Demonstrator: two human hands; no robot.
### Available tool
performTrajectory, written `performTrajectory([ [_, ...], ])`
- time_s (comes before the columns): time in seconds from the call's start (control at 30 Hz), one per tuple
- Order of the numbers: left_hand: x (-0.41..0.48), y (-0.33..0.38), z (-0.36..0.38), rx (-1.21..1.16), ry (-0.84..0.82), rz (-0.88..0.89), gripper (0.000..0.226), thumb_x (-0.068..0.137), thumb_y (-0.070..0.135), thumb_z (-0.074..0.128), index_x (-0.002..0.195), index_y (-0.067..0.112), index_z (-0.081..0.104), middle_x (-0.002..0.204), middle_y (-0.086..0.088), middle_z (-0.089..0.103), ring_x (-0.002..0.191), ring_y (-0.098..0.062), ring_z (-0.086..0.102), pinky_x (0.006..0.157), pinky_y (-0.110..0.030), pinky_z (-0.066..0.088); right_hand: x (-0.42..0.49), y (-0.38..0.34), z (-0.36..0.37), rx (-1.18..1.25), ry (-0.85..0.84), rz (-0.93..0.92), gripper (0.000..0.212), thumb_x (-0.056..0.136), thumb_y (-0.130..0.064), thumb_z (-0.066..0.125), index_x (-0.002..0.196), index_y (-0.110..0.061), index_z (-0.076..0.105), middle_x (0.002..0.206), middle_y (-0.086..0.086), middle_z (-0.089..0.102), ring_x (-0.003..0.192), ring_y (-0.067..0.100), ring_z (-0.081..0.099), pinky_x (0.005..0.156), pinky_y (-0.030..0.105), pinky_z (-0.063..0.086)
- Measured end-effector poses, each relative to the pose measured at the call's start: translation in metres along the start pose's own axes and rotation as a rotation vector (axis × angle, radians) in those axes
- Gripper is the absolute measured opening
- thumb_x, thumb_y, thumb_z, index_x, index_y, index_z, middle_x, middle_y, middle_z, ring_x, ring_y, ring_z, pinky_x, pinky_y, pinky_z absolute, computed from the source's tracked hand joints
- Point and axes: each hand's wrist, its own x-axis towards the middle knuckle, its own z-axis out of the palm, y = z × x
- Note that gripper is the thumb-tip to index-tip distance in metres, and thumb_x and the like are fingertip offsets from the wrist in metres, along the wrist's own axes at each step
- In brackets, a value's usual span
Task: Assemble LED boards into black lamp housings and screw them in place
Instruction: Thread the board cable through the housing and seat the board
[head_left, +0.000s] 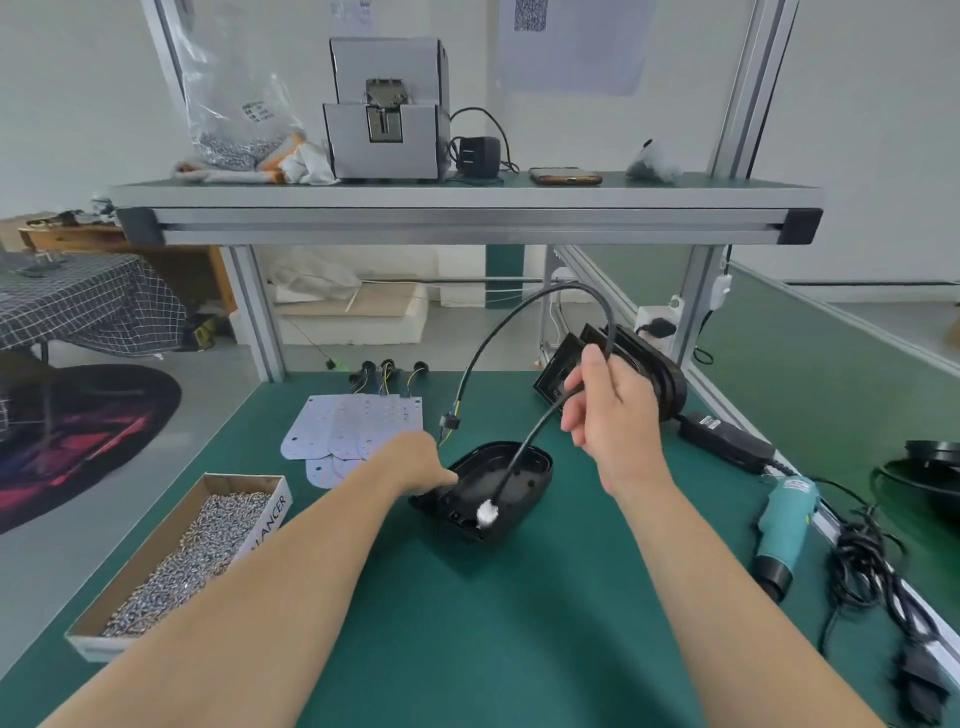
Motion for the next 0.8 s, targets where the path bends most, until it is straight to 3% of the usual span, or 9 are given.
performTrajectory([
  [0.13,-0.003,0.003,0.001,-0.109,-0.067,0.025,0.04,0.087,0.032,0.073,0.069,0.01,0.044,0.067,-0.004,0.042,0.062,-0.021,0.04,0.059,-0.029,0.033,-0.009,0.017,-0.001,0.067,0.015,0.119,0.041,0.105,-0.04,0.046,0.076,-0.012,0.056,0.048,0.003,0.057,0.037,0.012,0.041,0.038,0.019,0.033],
  [0.23,-0.009,0.006,0.001,-0.168,-0.084,0.075,0.044,0.087,0.018,0.069,0.062,0.015,0.033,0.061,-0.001,0.03,0.058,-0.02,0.028,0.056,-0.03,0.023,-0.01,0.018,-0.005,0.014,0.018,0.113,0.042,0.106,-0.039,0.045,0.076,-0.012,0.056,0.047,0.003,0.057,0.037,0.013,0.042,0.04,0.02,0.035],
  [0.4,-0.017,0.01,-0.003,-0.183,0.044,0.11,0.038,0.086,0.015,0.058,0.063,0.014,0.028,0.063,-0.004,0.033,0.062,-0.024,0.028,0.055,-0.032,0.021,-0.005,-0.004,-0.015,-0.172,-0.021,-0.031,0.042,0.106,-0.035,0.045,0.076,-0.01,0.059,0.047,0.005,0.06,0.036,0.014,0.045,0.043,0.021,0.042],
  [0.6,-0.024,0.017,-0.018,-0.224,0.187,0.171,0.033,0.088,0.016,0.056,0.065,0.011,0.034,0.064,-0.006,0.042,0.06,-0.024,0.035,0.056,-0.032,0.029,-0.013,-0.044,-0.018,-0.311,-0.273,-0.317,0.033,0.105,-0.032,0.051,0.08,-0.014,0.061,0.058,0.002,0.066,0.043,0.014,0.06,0.048,0.018,0.047],
  [0.73,-0.034,0.029,-0.024,-0.289,0.348,0.218,0.033,0.091,0.016,0.055,0.066,0.012,0.034,0.062,-0.004,0.041,0.057,-0.021,0.033,0.051,-0.031,0.027,-0.007,-0.063,-0.01,-0.21,-0.099,-0.274,0.032,0.102,-0.029,0.058,0.084,-0.004,0.066,0.062,0.005,0.068,0.051,0.015,0.068,0.05,0.025,0.056],
  [0.8,-0.039,0.033,-0.026,-0.304,0.443,0.229,0.036,0.092,0.016,0.055,0.064,0.014,0.032,0.061,-0.002,0.041,0.055,-0.018,0.034,0.048,-0.031,0.026,-0.005,-0.07,-0.01,-0.249,-0.089,-0.264,0.03,0.101,-0.026,0.06,0.084,-0.004,0.069,0.064,0.007,0.069,0.052,0.014,0.068,0.053,0.025,0.058],
])
